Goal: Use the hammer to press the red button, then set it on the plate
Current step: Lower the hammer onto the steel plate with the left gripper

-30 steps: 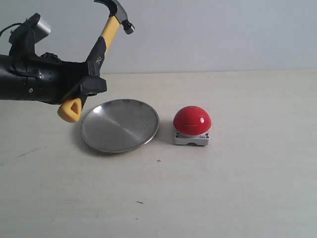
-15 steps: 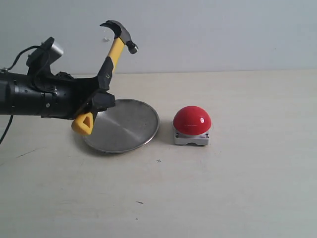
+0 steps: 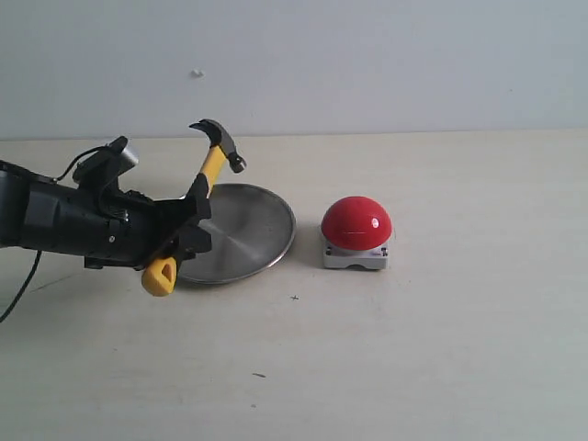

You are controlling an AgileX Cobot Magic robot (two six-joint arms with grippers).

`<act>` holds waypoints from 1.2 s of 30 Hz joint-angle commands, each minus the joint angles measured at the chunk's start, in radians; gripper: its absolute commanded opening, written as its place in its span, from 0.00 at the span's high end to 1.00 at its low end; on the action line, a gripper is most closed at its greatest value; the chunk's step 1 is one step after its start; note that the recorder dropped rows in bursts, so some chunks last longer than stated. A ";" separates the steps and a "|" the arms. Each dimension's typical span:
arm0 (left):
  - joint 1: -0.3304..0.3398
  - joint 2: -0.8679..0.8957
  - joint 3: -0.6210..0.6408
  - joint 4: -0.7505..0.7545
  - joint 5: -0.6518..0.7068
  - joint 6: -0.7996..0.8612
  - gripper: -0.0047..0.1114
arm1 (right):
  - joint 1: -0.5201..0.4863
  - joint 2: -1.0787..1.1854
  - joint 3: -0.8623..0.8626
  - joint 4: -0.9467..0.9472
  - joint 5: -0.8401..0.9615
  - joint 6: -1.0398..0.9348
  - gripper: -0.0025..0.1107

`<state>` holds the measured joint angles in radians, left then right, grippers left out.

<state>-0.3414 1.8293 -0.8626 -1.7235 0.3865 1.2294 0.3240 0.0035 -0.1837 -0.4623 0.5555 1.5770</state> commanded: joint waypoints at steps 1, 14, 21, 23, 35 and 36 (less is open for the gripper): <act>0.004 0.016 -0.064 -0.021 0.012 -0.001 0.96 | -0.001 0.002 0.003 -0.009 -0.004 -0.006 0.98; 0.002 0.149 -0.163 -0.021 0.062 -0.086 0.96 | -0.001 0.002 0.003 -0.009 -0.004 -0.006 0.98; 0.002 0.182 -0.163 -0.021 0.050 -0.086 0.96 | -0.001 0.002 0.003 -0.009 -0.004 -0.006 0.98; 0.002 0.190 -0.163 -0.021 0.052 -0.086 0.96 | -0.001 0.002 0.003 -0.009 -0.004 -0.006 0.98; 0.002 0.210 -0.163 -0.021 0.105 -0.084 0.96 | -0.001 0.002 0.003 -0.009 -0.004 -0.006 0.98; 0.002 0.210 -0.163 -0.021 0.107 -0.084 0.95 | -0.001 0.002 0.003 -0.009 -0.004 -0.006 0.98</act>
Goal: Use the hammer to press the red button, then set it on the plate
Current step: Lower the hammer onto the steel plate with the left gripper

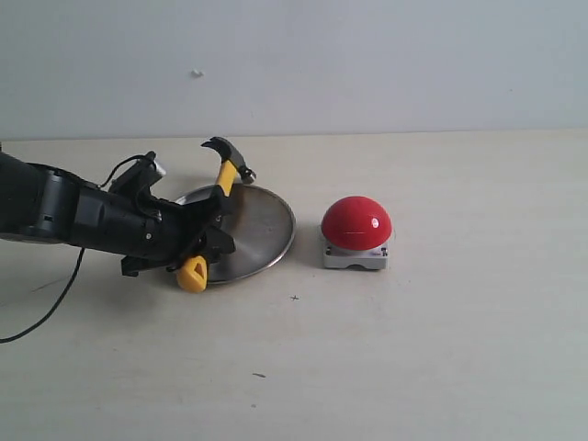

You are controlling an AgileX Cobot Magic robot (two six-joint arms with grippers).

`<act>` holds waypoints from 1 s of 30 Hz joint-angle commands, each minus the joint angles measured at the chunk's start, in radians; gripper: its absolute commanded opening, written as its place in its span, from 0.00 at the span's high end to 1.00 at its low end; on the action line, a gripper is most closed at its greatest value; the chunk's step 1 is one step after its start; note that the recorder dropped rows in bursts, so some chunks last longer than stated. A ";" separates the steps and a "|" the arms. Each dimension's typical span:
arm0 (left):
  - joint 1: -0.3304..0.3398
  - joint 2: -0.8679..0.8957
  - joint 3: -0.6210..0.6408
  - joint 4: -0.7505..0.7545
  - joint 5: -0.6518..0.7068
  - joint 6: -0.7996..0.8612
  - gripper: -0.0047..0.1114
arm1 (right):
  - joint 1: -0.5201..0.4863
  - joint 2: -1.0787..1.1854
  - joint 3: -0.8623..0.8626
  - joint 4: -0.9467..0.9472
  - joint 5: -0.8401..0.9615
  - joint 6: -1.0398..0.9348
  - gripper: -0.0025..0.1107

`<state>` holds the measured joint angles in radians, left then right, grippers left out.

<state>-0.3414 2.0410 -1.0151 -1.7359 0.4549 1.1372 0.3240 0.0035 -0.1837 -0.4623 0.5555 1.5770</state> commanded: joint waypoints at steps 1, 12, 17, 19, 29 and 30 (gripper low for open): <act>0.002 -0.002 -0.011 -0.008 0.041 0.010 0.94 | -0.001 0.002 0.003 -0.009 -0.004 -0.006 0.98; 0.002 -0.002 -0.011 -0.008 0.041 0.010 0.58 | -0.001 0.002 0.003 -0.009 -0.017 -0.006 0.98; 0.002 -0.004 -0.011 -0.008 0.041 0.006 0.58 | -0.001 0.002 0.003 -0.009 -0.017 -0.006 0.98; 0.002 -0.004 -0.011 -0.008 0.041 0.006 0.58 | -0.001 0.002 0.003 -0.009 -0.017 -0.006 0.98; 0.030 -0.018 -0.011 0.035 0.082 -0.054 0.58 | -0.001 0.002 0.003 -0.009 -0.017 -0.006 0.98; 0.039 -0.024 -0.011 0.035 0.102 -0.054 0.58 | -0.001 0.002 0.003 -0.009 -0.017 -0.006 0.98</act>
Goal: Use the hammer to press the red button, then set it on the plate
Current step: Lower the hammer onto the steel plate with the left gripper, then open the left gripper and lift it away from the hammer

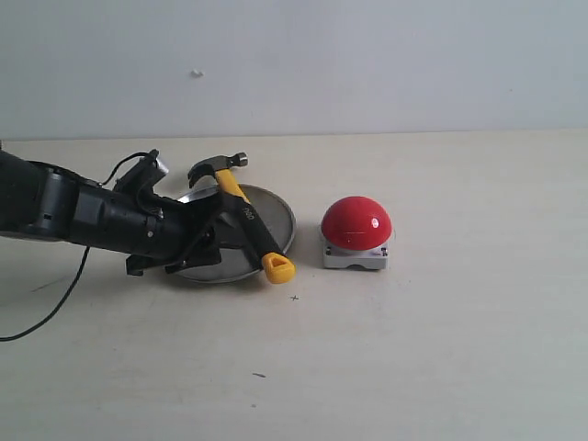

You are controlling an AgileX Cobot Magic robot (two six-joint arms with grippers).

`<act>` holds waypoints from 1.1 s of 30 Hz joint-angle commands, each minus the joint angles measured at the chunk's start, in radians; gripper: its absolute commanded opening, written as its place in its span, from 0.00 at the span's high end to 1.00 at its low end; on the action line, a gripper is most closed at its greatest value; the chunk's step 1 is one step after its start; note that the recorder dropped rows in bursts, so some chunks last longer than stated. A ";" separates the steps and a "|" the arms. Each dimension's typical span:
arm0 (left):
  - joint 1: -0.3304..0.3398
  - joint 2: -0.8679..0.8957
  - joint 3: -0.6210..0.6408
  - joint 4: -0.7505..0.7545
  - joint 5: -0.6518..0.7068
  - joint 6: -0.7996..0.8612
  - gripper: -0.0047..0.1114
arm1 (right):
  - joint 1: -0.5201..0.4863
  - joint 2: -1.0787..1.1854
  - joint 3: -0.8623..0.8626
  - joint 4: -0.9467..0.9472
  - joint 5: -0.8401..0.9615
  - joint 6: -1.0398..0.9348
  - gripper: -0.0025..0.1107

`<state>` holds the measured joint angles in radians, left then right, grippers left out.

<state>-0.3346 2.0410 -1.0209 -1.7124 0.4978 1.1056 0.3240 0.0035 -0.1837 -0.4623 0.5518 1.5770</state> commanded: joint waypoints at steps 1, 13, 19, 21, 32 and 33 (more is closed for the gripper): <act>0.040 -0.033 -0.005 0.014 0.075 -0.022 0.58 | -0.001 0.002 0.003 -0.009 -0.013 -0.006 0.98; -0.011 -0.104 -0.034 0.145 0.097 0.069 0.93 | -0.001 0.002 0.003 -0.009 -0.013 -0.006 0.98; -0.112 -0.063 -0.135 0.185 0.095 0.071 0.94 | -0.001 0.002 0.003 -0.009 -0.013 -0.006 0.98; -0.128 -0.068 -0.160 0.202 0.095 0.071 0.94 | -0.001 0.002 0.003 -0.009 -0.013 -0.006 0.98; -0.163 -0.425 0.072 0.160 -0.277 0.198 0.96 | -0.001 0.002 0.003 -0.009 -0.013 -0.006 0.98; -0.175 -0.468 0.105 0.135 -0.316 0.231 0.96 | -0.001 0.002 0.003 -0.009 -0.013 -0.006 0.98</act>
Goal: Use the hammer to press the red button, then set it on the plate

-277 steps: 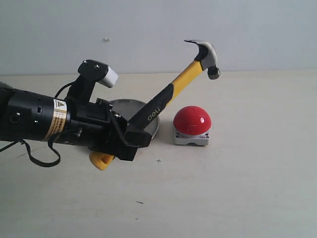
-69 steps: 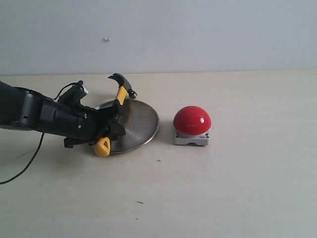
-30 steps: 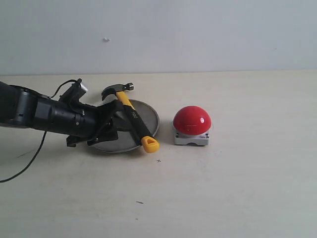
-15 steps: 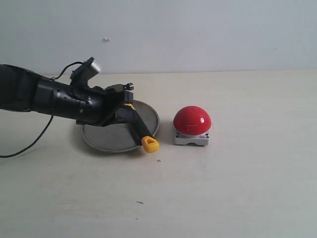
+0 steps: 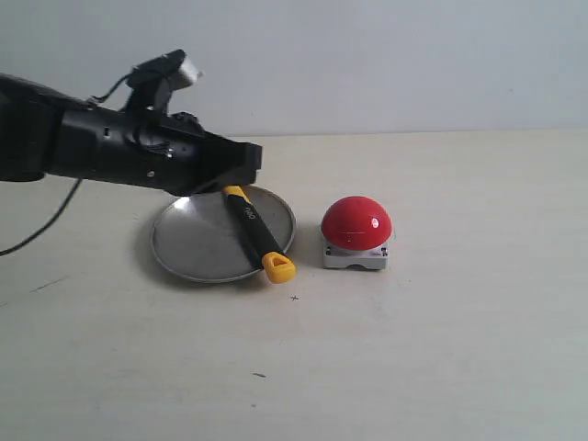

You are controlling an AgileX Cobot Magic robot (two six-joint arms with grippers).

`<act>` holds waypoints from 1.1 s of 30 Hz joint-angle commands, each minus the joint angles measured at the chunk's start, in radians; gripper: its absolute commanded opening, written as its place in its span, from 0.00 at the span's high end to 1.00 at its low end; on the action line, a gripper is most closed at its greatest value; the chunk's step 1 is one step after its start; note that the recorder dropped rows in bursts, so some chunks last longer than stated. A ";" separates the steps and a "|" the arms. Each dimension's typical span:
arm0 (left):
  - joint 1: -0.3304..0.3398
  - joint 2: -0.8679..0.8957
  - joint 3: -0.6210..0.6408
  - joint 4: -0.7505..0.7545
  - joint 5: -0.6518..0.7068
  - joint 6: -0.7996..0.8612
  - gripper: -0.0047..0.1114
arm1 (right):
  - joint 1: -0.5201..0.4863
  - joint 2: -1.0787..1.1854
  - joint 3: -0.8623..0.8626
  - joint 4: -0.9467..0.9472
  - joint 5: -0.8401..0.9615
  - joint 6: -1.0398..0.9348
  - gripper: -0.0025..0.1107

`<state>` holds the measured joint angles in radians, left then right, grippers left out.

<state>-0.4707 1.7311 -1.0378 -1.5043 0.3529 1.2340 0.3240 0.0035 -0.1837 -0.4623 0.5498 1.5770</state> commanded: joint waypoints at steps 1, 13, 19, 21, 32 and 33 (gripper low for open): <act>-0.061 -0.225 0.172 -0.098 -0.228 0.130 0.96 | -0.001 0.002 0.003 -0.009 -0.011 -0.006 0.98; -0.193 -0.928 0.587 -0.105 -0.468 0.118 0.96 | -0.001 0.002 0.003 -0.009 -0.011 -0.006 0.98; -0.193 -1.272 0.748 -0.108 -0.509 0.111 0.96 | -0.001 0.002 0.003 -0.009 -0.011 -0.006 0.98; -0.193 -1.346 0.783 -0.108 -0.514 0.111 0.96 | -0.001 0.002 0.003 -0.009 -0.011 -0.006 0.98; -0.193 -1.480 0.883 -0.164 -0.436 0.068 0.96 | -0.001 0.002 0.003 -0.009 -0.011 -0.006 0.98; -0.193 -1.480 0.885 -0.162 -0.434 0.068 0.96 | -0.001 0.002 0.003 -0.009 -0.011 -0.006 0.98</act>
<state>-0.6566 0.2564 -0.1617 -1.6545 -0.1150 1.3084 0.3240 0.0035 -0.1837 -0.4623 0.5478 1.5770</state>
